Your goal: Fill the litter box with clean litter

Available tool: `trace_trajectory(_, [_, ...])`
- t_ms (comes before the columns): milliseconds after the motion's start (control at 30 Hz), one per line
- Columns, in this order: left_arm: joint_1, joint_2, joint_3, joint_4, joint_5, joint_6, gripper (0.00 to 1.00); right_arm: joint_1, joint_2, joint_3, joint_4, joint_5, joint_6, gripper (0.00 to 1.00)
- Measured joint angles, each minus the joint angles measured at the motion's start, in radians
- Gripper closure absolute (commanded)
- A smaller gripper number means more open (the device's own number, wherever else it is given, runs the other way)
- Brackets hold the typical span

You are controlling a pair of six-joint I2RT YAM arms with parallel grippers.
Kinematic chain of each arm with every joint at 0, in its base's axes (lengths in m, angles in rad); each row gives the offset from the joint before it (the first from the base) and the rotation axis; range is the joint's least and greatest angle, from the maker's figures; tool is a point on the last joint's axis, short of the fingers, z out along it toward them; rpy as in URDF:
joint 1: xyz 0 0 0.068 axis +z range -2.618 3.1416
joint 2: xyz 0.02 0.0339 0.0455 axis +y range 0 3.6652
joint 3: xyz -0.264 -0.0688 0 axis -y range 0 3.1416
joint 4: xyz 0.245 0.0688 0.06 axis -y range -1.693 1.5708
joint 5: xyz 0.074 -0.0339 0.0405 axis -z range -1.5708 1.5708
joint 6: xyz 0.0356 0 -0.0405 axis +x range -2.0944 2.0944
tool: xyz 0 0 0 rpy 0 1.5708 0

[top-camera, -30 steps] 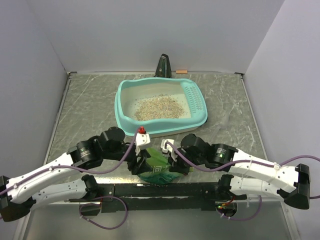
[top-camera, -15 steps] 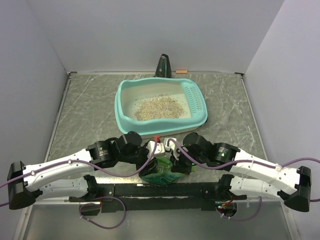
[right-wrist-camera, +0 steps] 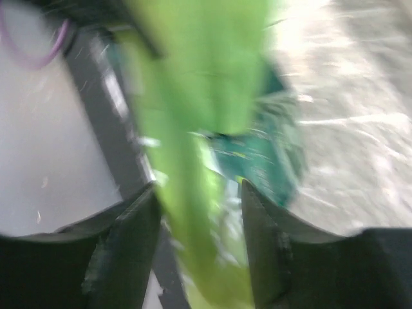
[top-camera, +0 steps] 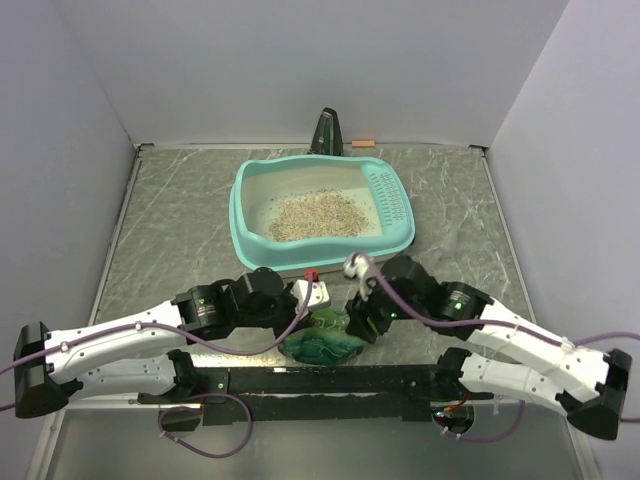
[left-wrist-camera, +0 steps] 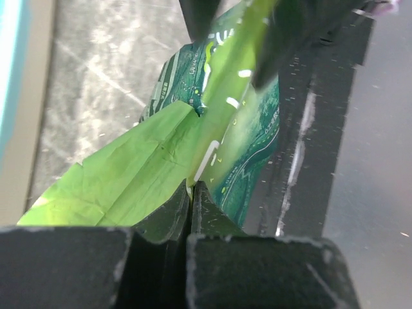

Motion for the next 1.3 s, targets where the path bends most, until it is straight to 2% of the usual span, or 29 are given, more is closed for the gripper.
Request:
trace_trajectory(167, [-0.001,-0.030,0.000,-0.024,-0.104,-0.003,0.99,-0.189,-0.082,0.049,-0.009,0.097,0.082,0.32])
trace_trajectory(333, [0.000,-0.075,0.000,-0.073,-0.193,-0.001,0.99,-0.530,-0.093,0.090,0.027,0.109,0.183,0.34])
trace_trajectory(433, [0.000,-0.100,-0.001,-0.101,-0.214,0.000,0.99,-0.721,-0.100,0.029,0.084,0.105,0.271,0.35])
trace_trajectory(567, [0.000,-0.135,-0.019,-0.111,-0.225,-0.001,0.99,-0.918,-0.102,-0.140,0.190,0.069,0.397,0.46])
trace_trajectory(700, [0.000,-0.190,-0.051,-0.109,-0.227,-0.017,0.99,-1.097,-0.034,-0.264,0.303,0.018,0.520,0.55])
trace_trajectory(800, [0.000,-0.235,-0.078,-0.104,-0.226,-0.030,0.99,-1.143,0.025,-0.288,0.389,0.012,0.574,0.56])
trace_trajectory(933, [0.000,-0.261,-0.092,-0.102,-0.227,-0.042,0.99,-1.161,0.094,-0.290,0.521,0.015,0.619,0.62])
trace_trajectory(1300, [0.001,-0.264,-0.094,-0.100,-0.229,-0.053,0.99,-1.185,0.369,-0.232,0.684,0.040,0.686,0.61])
